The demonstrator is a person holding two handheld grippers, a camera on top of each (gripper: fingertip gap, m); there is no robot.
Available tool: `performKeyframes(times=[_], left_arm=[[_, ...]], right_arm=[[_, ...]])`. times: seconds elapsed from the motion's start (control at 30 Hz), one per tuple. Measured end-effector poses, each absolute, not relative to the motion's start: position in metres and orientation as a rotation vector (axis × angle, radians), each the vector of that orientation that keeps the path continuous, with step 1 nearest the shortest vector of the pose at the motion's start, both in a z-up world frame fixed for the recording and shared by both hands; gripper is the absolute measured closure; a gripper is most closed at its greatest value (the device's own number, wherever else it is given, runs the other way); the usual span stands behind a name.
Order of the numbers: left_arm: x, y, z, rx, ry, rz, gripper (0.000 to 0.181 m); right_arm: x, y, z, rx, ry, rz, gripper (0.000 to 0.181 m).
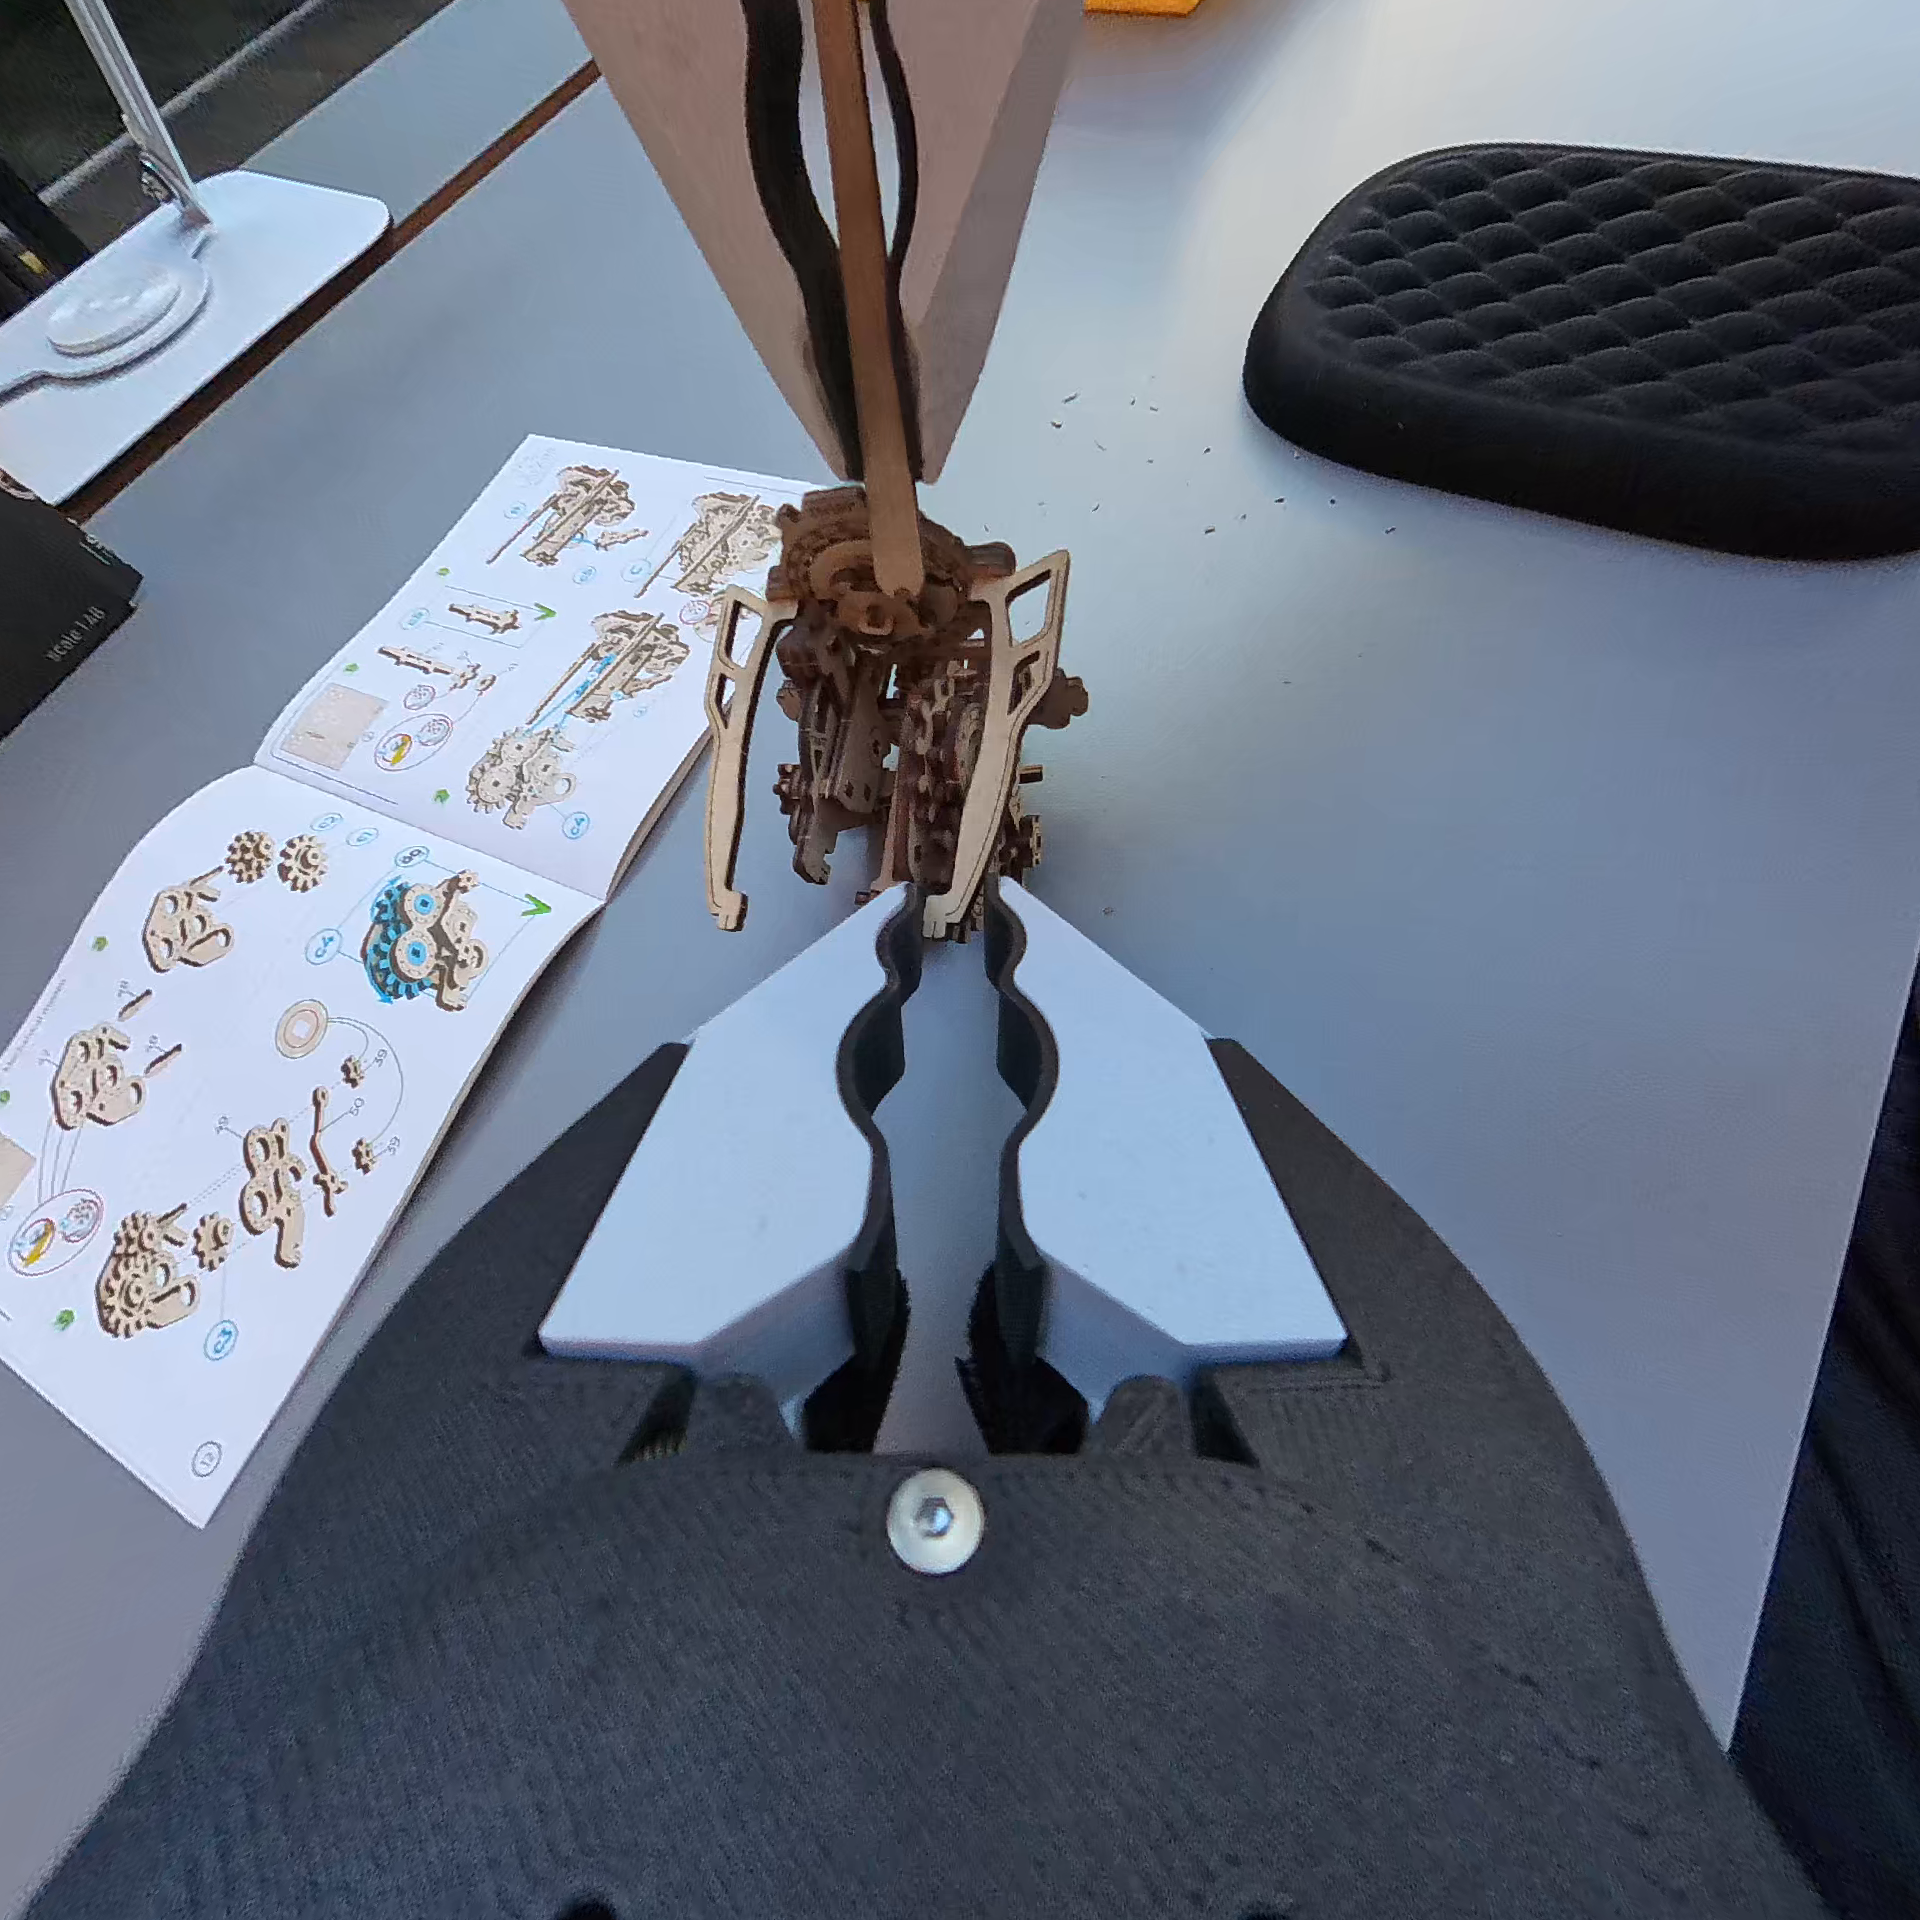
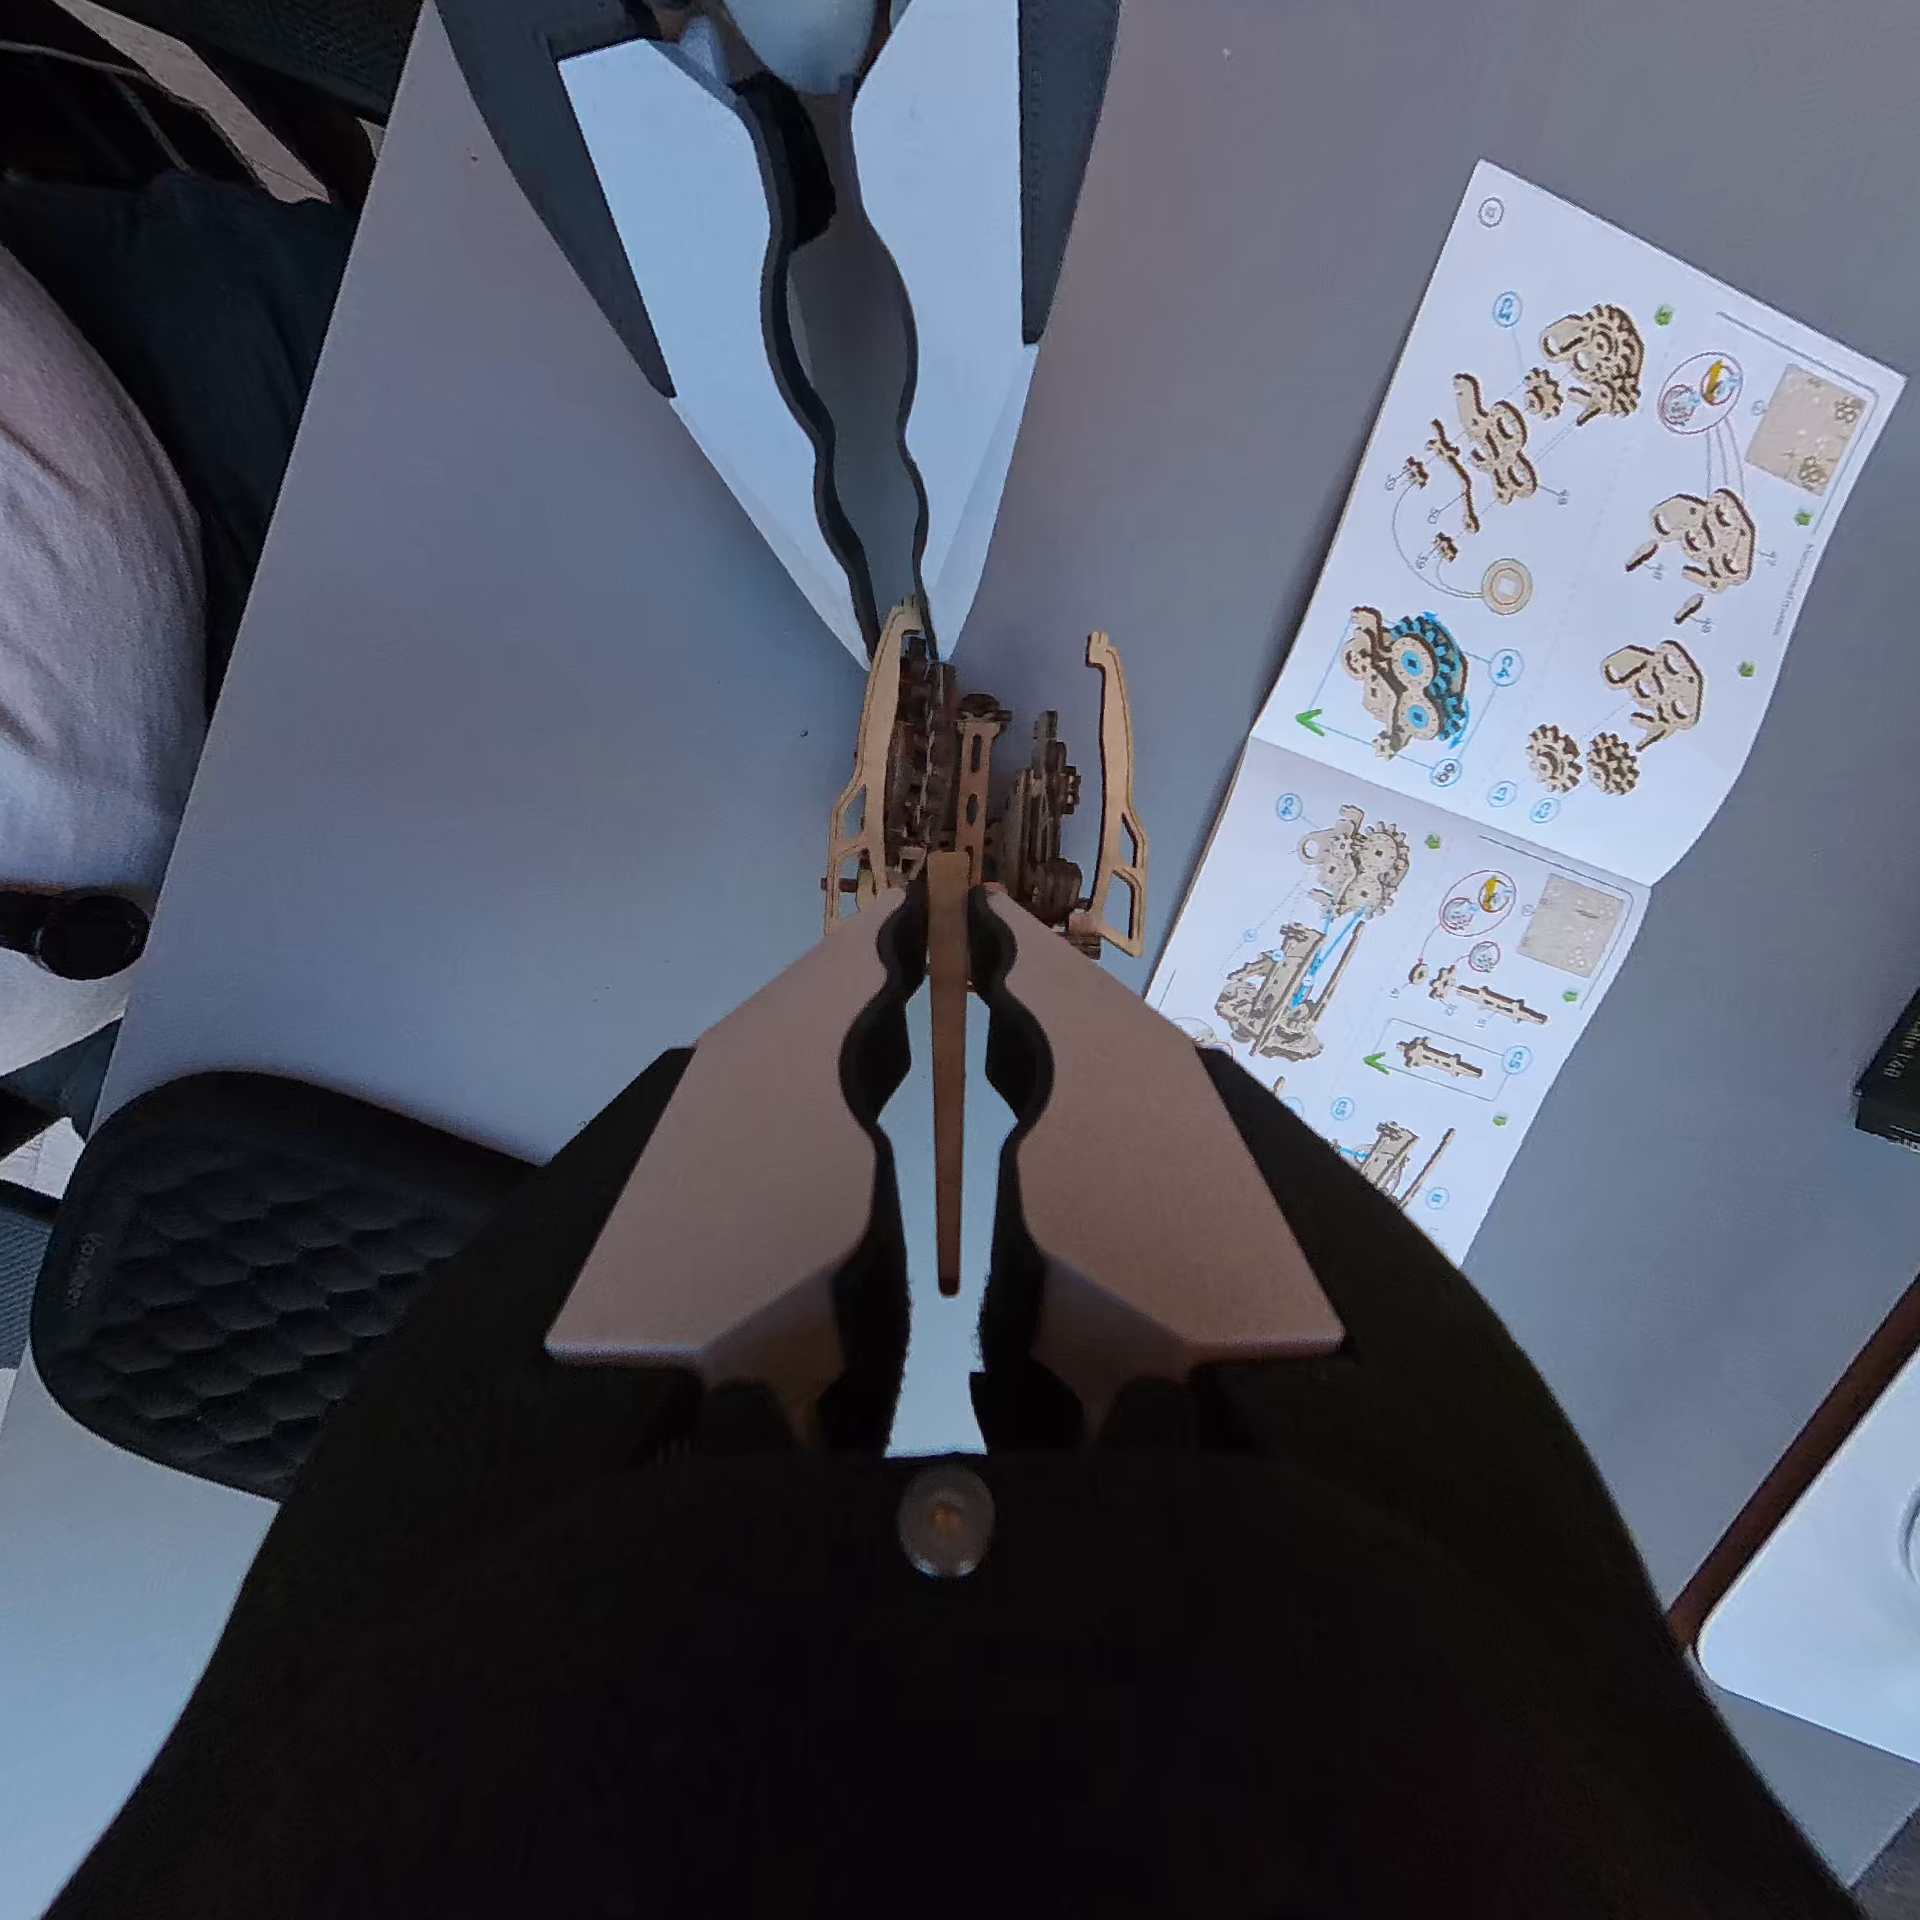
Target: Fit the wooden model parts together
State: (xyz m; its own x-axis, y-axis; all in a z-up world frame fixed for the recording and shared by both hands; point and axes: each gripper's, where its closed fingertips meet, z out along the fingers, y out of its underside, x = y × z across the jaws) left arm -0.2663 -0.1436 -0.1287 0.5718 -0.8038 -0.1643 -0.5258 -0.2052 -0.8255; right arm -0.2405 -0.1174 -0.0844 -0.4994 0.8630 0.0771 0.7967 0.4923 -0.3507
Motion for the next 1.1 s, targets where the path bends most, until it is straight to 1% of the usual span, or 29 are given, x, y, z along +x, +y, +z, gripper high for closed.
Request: performKeyframes(times=[0.13,0.23,0.4,0.47,0.67,0.77,0.9,1.07,1.1], left_arm=[[-0.269,-0.144,-0.133,-1.884,1.059,-0.39,0.167],[-0.273,-0.142,-0.137,-1.905,1.041,-0.366,0.154],[-0.274,-0.136,-0.138,-1.903,0.981,-0.416,0.15],[-0.276,-0.133,-0.139,-1.927,0.94,-0.448,0.144],[-0.279,-0.134,-0.143,-2.031,0.818,-0.612,0.112],[-0.274,-0.135,-0.152,-2.123,0.784,-0.677,0.108],[-0.276,-0.126,-0.158,-2.166,0.708,-0.526,0.113],[-0.272,-0.124,-0.165,-2.174,0.727,-0.311,0.099],[-0.272,-0.123,-0.164,-2.162,0.727,-0.262,0.099]], right_arm=[[-0.239,-0.114,-0.086,-1.435,-2.498,0.382,0.175],[-0.24,-0.113,-0.083,-1.43,-2.493,0.391,0.175],[-0.237,-0.11,-0.087,-1.462,-2.492,0.393,0.175],[-0.236,-0.109,-0.089,-1.469,-2.482,0.396,0.175],[-0.235,-0.114,-0.085,-1.414,-2.424,0.456,0.175],[-0.235,-0.115,-0.084,-1.405,-2.398,0.483,0.175],[-0.235,-0.115,-0.086,-1.404,-2.373,0.51,0.175],[-0.232,-0.114,-0.091,-1.413,-2.349,0.51,0.176],[-0.232,-0.115,-0.091,-1.411,-2.338,0.516,0.176]])
